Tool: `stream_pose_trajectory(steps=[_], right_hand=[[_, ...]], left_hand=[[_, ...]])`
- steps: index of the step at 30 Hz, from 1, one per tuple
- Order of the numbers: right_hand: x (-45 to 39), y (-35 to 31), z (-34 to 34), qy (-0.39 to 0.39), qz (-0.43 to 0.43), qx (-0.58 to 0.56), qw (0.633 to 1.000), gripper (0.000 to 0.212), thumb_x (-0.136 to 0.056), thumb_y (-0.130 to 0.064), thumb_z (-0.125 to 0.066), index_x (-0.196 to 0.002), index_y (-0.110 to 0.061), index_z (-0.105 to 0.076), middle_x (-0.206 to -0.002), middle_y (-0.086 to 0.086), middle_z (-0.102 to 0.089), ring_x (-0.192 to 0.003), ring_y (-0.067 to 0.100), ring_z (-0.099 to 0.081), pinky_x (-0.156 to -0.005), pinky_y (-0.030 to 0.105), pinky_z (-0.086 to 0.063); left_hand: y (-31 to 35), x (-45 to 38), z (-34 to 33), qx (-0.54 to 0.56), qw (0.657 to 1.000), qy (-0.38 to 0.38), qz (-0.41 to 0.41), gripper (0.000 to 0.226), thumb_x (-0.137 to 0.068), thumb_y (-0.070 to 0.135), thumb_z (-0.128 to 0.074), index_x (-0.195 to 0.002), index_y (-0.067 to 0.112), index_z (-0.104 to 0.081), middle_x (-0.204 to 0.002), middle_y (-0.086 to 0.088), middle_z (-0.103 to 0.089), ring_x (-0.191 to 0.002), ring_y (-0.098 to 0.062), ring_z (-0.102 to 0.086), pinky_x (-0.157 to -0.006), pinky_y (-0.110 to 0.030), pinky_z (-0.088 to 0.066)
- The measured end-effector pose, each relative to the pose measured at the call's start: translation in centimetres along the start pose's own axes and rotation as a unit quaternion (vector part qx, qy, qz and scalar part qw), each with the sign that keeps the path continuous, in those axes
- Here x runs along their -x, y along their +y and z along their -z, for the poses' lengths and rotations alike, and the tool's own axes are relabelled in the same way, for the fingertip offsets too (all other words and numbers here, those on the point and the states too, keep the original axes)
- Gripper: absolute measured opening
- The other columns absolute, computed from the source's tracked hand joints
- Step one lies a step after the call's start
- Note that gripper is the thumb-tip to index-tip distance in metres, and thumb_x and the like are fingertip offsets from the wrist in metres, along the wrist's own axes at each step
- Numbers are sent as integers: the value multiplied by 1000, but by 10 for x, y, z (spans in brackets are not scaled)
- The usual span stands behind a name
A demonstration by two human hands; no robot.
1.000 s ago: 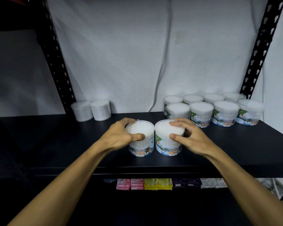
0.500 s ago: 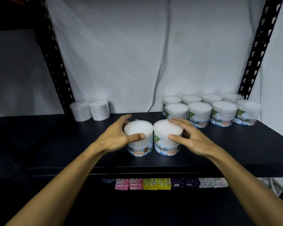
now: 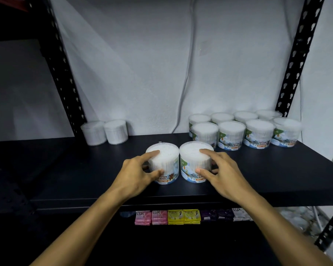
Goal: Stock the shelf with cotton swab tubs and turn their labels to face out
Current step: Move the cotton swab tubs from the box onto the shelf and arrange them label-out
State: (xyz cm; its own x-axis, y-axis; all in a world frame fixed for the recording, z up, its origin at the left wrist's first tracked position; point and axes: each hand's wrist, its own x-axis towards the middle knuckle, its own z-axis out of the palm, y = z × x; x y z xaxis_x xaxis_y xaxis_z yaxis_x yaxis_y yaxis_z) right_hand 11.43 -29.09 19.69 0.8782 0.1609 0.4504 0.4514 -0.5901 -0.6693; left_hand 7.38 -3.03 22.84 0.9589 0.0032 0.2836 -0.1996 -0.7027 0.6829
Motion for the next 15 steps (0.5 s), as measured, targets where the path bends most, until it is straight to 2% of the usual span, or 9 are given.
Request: stream_pose_trajectory(steps=[3,10,15], right_hand=[[3,5,11,-1,-9,1,1000,56,-80,-32,-73,-132,-33,-51,-118,-1,-46,-106,15,-52,-94,35,-50],[16,39,64,9,-49,14,999,54,-80,-28,-74,-128,-35,-52,-118,0,-47,-108,18,-53,-95,39,-50],[25,69,114,31,-91,42,995,53,-79,-24,-74,-126,-36,-52,-117,1,-48,-108,22,-55,-99,41,-46]], left_hand=[[7,-2,-8,15,1000,-4,-8,62,-78,28,-81,-135,32,-57,-121,1,-67,-105,-1,-65,-84,-5,-46],[46,-17,-55,29,998,-32,-39,63,-77,31,-81,-135,31,-56,-121,0,-67,-105,-5,-65,-95,-27,-52],[85,-33,-103,39,995,-51,-70,63,-78,34,-81,-136,29,-56,-122,-2,-67,-105,-8,-65,-96,-32,-52]])
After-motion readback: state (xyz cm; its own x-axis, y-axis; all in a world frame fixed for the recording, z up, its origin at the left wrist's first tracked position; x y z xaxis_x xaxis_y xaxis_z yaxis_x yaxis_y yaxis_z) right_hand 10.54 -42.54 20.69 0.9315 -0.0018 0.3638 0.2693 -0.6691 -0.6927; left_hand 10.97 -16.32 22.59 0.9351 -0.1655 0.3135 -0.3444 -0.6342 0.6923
